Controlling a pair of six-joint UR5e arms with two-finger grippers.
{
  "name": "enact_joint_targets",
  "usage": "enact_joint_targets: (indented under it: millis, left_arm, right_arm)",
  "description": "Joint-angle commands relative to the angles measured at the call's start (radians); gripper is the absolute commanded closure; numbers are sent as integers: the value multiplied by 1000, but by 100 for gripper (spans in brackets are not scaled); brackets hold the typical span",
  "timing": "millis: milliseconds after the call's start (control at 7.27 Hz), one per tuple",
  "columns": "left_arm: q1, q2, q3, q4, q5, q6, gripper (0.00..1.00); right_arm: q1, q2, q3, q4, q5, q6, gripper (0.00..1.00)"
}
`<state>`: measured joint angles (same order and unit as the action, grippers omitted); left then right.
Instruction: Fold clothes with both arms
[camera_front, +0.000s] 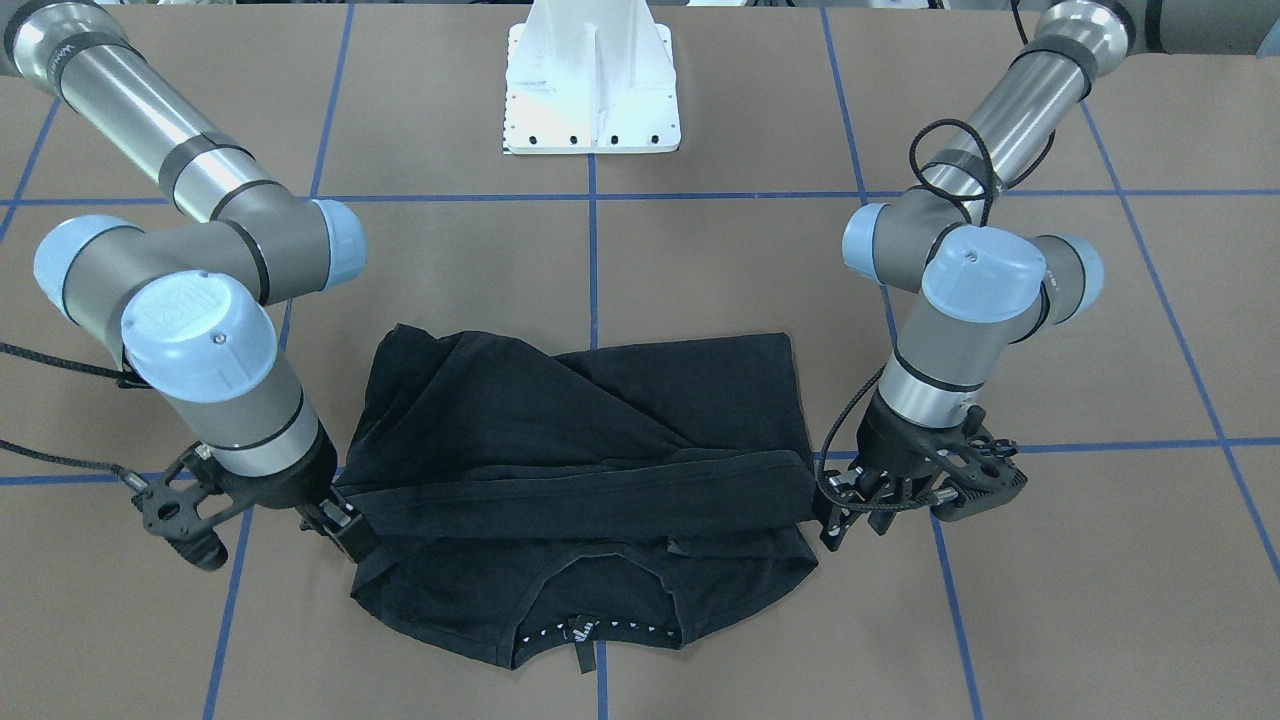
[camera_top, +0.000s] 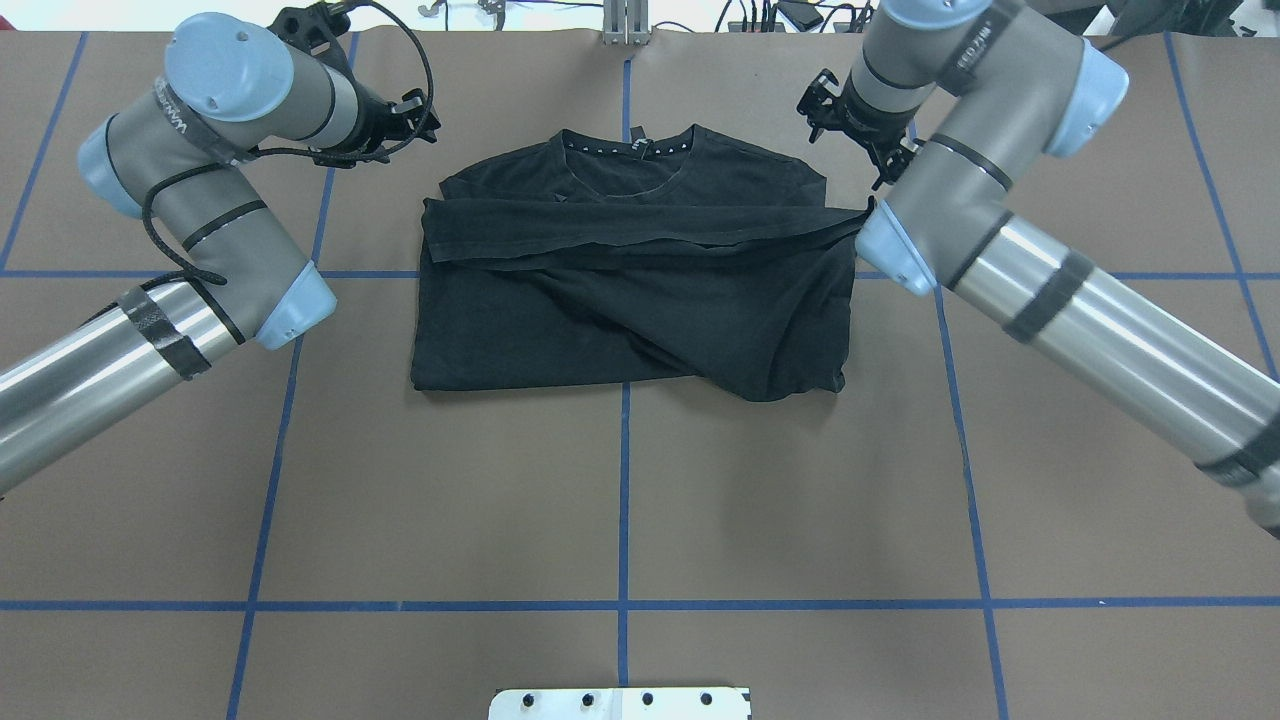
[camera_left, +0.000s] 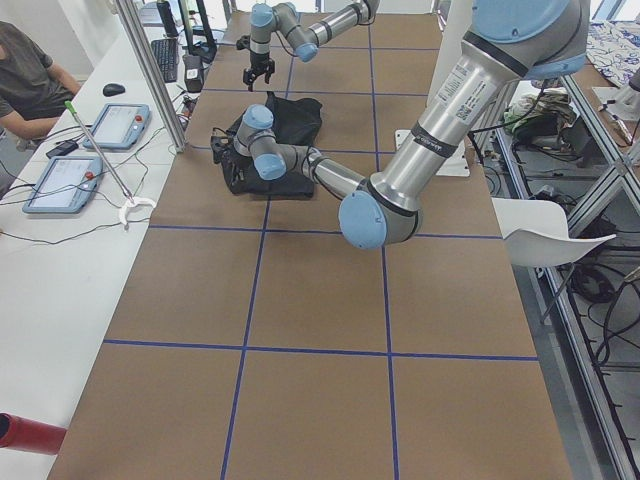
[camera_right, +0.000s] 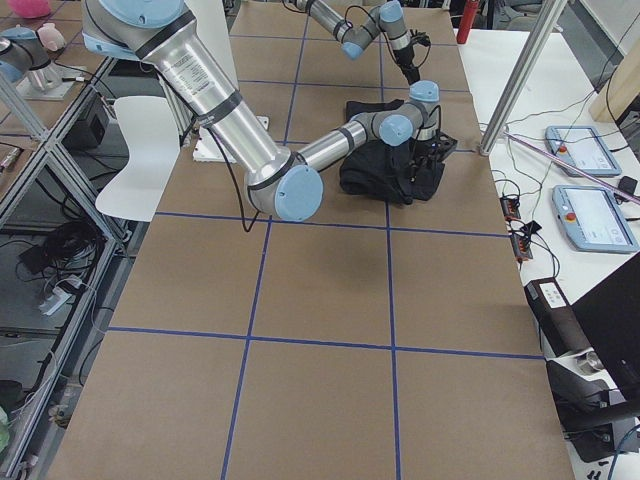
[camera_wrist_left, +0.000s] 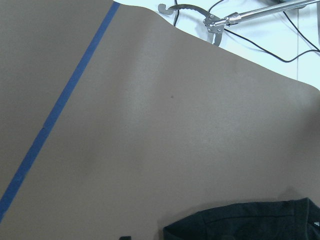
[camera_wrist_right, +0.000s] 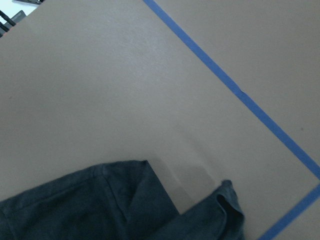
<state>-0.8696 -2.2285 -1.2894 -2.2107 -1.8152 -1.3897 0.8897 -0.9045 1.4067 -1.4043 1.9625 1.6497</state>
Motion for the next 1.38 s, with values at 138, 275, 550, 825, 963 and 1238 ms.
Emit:
enact_joint_targets:
  millis: [138,275,550,825,963,1238]
  left_arm:
    - [-2,10,-47,2,3,0,32]
    - [-2,10,-51,3,5,-2,31]
    - [-2,12,-56,5,8,-3,31]
    - [-2,12,-57,6,10,-5,31]
    - [-2,12,-59,6,10,-8,31]
    - [0,12,-57,6,10,-8,31]
  right_arm:
    - [-133,-307,415,2,-57,241,0]
    - [-222,-309,429,2,-168,312,0]
    - [-334,-320,428,4,-273,358,0]
    - [-357,-347,445,2,-300,349,2]
    - [-380,-391,486,2,-298,349,4]
    - [-411,-413,520,2,-298,349,28]
